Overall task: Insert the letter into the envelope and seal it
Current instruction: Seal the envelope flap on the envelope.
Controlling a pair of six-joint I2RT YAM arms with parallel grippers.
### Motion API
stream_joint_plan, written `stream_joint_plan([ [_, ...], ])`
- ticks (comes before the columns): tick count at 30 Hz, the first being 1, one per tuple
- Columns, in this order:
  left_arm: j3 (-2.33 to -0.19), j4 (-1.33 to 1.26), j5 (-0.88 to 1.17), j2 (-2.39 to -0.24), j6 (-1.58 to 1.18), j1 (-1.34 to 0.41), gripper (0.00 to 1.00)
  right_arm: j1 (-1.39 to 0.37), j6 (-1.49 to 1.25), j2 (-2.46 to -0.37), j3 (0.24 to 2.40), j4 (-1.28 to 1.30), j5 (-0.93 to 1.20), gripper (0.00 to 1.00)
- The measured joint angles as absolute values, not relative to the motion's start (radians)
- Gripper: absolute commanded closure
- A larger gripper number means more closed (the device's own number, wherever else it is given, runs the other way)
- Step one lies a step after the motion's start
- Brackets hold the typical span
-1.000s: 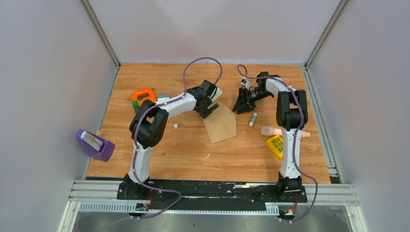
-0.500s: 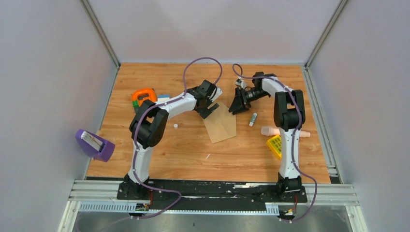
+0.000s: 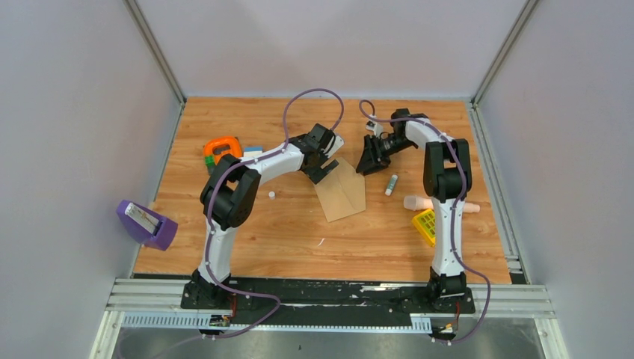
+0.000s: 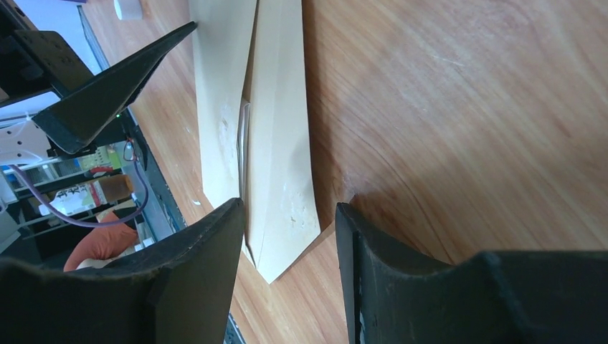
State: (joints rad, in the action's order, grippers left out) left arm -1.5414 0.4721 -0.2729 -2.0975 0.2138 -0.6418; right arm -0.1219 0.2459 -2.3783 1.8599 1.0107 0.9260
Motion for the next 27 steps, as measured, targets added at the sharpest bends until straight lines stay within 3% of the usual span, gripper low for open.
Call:
stream_joint_plan([
  [27,-1.537,0.459,-0.299,-2.098,0.214,-0.646,0.0,-0.171,0.354,-2.387,1.837,1.168,1.189,0.51],
])
